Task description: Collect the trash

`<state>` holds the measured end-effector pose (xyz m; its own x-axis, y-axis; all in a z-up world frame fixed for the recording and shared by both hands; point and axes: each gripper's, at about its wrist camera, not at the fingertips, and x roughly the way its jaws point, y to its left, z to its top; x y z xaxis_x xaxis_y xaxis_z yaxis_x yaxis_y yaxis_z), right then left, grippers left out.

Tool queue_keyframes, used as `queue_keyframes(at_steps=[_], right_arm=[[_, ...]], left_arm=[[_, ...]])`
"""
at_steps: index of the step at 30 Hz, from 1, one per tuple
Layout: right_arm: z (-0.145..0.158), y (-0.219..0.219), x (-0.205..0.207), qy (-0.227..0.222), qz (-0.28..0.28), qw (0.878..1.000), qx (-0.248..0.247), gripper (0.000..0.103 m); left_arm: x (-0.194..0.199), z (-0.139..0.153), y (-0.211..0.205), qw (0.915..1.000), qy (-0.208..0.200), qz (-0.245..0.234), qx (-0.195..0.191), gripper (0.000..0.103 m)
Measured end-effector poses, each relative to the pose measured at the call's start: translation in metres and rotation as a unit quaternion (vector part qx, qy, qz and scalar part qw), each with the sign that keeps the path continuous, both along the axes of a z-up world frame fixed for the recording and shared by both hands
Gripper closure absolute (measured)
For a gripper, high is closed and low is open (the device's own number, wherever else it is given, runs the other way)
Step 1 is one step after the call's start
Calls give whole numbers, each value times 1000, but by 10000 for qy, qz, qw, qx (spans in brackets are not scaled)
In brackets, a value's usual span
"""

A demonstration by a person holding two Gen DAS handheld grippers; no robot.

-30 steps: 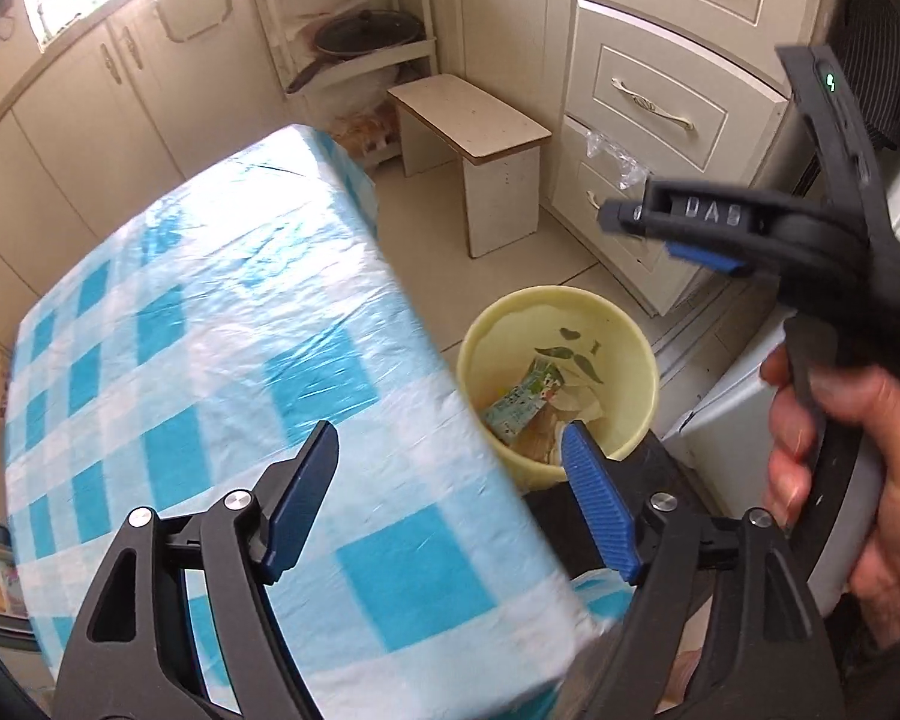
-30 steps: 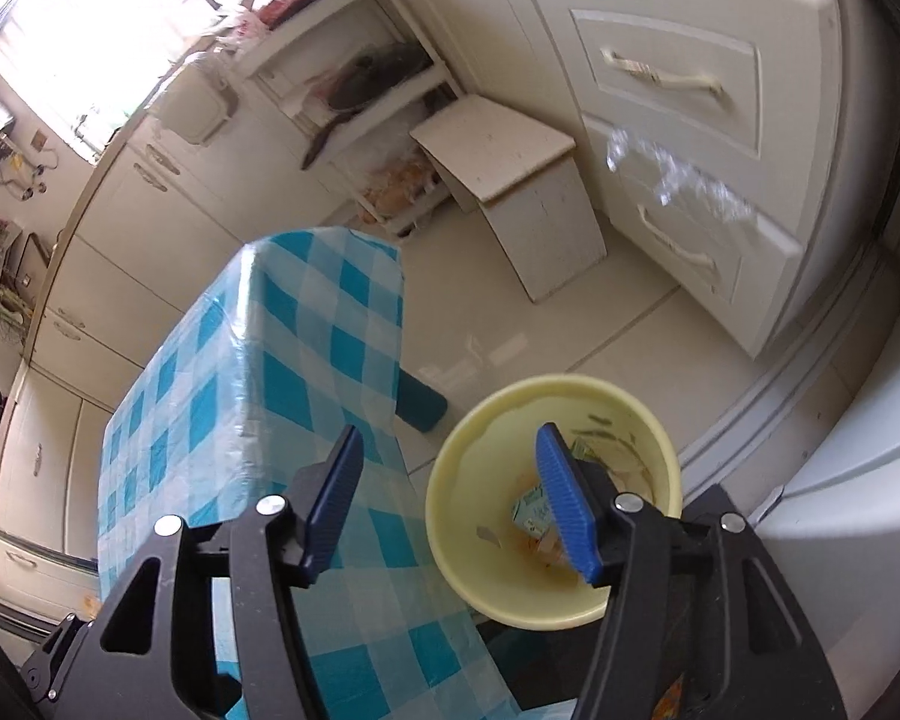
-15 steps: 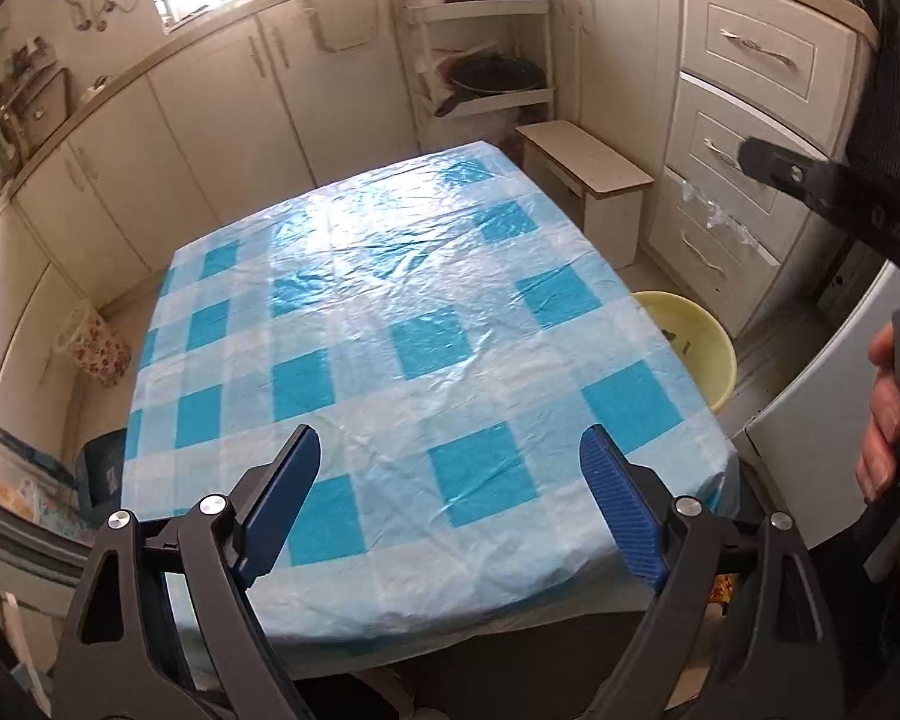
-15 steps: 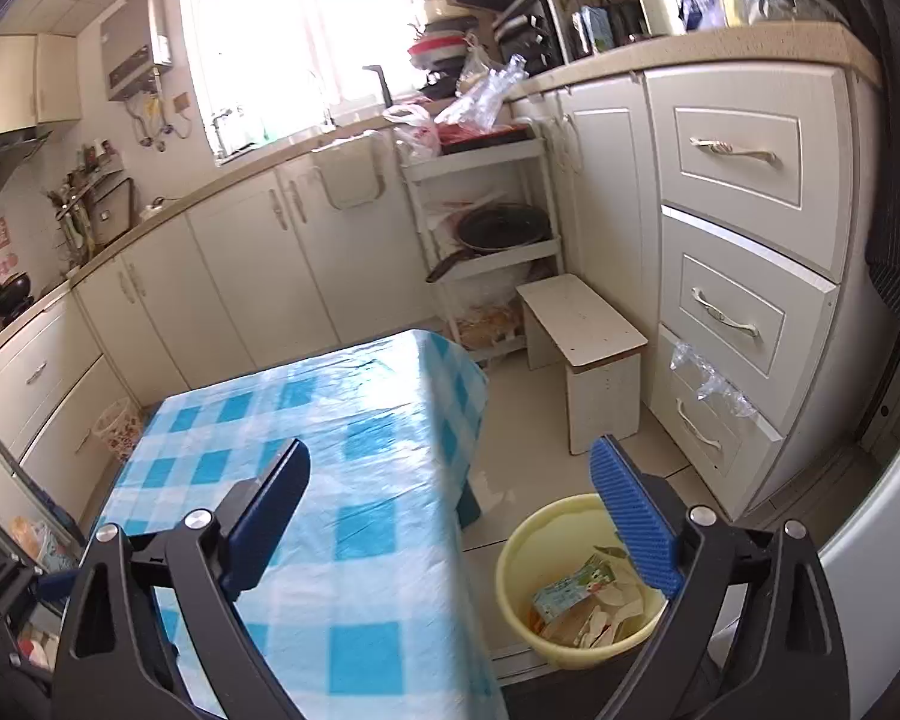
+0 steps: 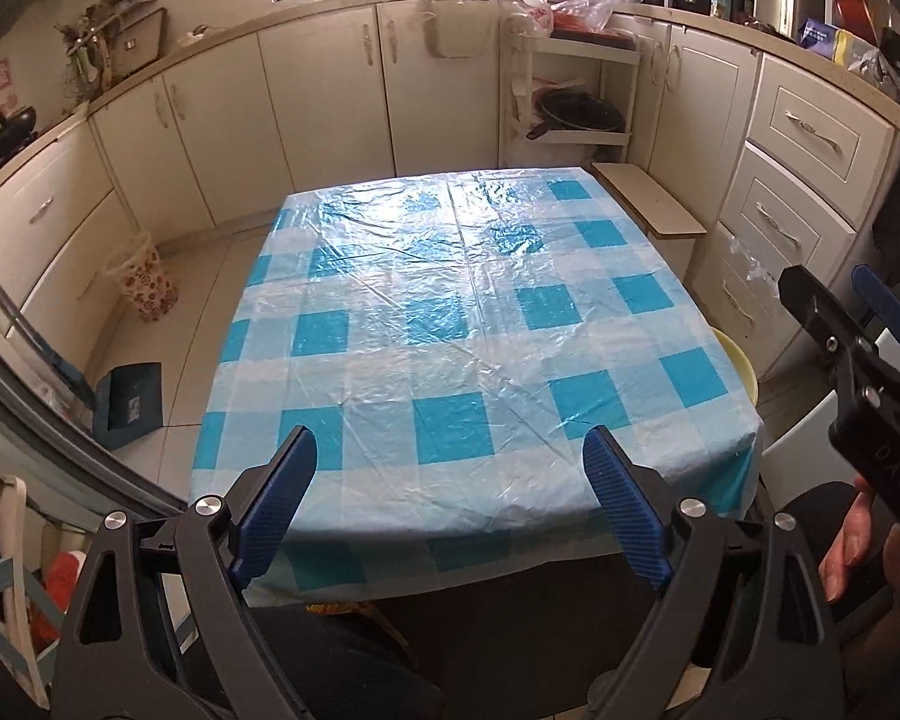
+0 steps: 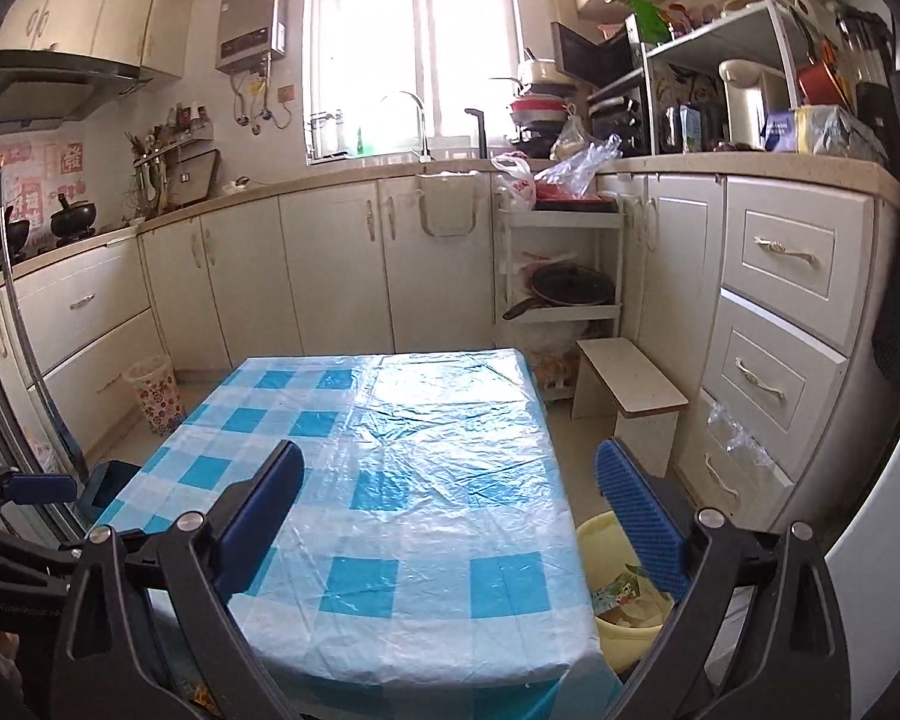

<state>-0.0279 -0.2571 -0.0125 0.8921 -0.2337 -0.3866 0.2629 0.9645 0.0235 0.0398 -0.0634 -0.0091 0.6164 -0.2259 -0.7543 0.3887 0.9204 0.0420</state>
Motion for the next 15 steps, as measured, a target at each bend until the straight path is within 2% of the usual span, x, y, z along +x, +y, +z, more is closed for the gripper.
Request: queue_keyframes(at_steps=[3, 8, 15], right_arm=[[11, 15, -21, -126, 91, 9999, -50, 7], [32, 32, -56, -89, 169, 9997, -149, 7], [56, 45, -115, -45, -128, 9992, -365, 7]], left_arm=[[-19, 11, 13, 9999, -149, 30, -41, 14], [-53, 27, 24, 9995, -248, -39, -176, 12], [-103, 45, 30, 9984, -345, -219, -382, 8]])
